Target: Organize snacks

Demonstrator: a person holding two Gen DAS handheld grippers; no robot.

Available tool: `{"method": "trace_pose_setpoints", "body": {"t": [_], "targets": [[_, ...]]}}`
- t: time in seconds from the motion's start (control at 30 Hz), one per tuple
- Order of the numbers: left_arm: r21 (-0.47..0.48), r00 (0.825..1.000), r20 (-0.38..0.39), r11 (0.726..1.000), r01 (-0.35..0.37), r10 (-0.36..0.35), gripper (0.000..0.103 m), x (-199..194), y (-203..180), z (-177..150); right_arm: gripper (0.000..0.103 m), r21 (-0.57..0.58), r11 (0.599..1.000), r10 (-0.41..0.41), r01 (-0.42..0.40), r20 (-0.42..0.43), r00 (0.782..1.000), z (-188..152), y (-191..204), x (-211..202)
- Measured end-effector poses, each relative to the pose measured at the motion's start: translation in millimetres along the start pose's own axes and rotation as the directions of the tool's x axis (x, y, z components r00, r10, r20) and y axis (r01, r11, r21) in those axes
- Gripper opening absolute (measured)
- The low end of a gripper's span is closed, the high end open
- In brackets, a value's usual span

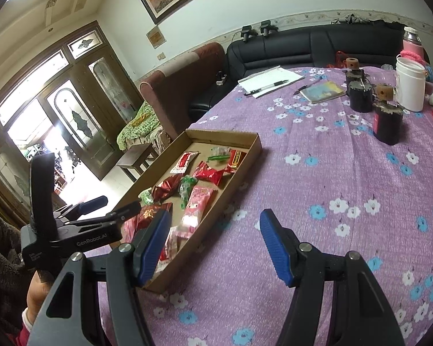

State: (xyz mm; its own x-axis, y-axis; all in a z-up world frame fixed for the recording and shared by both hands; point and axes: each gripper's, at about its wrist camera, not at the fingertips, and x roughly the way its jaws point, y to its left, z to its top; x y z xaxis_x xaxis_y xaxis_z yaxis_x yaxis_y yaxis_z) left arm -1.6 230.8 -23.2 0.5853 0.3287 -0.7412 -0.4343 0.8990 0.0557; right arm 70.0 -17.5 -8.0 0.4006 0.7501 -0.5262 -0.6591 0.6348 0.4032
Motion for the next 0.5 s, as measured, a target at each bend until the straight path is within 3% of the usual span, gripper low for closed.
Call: {"method": "trace_pose_setpoints", "body": {"t": [0.2, 0.5], "targets": [[0.026, 0.999, 0.028, 0.999, -0.019, 0.018, 0.094, -11.2, -4.2, -11.9, 0.064, 0.001, 1.000, -0.002, 0.002, -0.009, 1.000, -11.1, 2.8, -4.0], [-0.010, 0.999, 0.042, 1.000, -0.023, 0.023, 0.095, -22.3, 3.9, -28.9, 0.064, -0.005, 1.000, -0.005, 0.005, -0.008, 1.000, -21.5, 7.6, -10.7]]}}
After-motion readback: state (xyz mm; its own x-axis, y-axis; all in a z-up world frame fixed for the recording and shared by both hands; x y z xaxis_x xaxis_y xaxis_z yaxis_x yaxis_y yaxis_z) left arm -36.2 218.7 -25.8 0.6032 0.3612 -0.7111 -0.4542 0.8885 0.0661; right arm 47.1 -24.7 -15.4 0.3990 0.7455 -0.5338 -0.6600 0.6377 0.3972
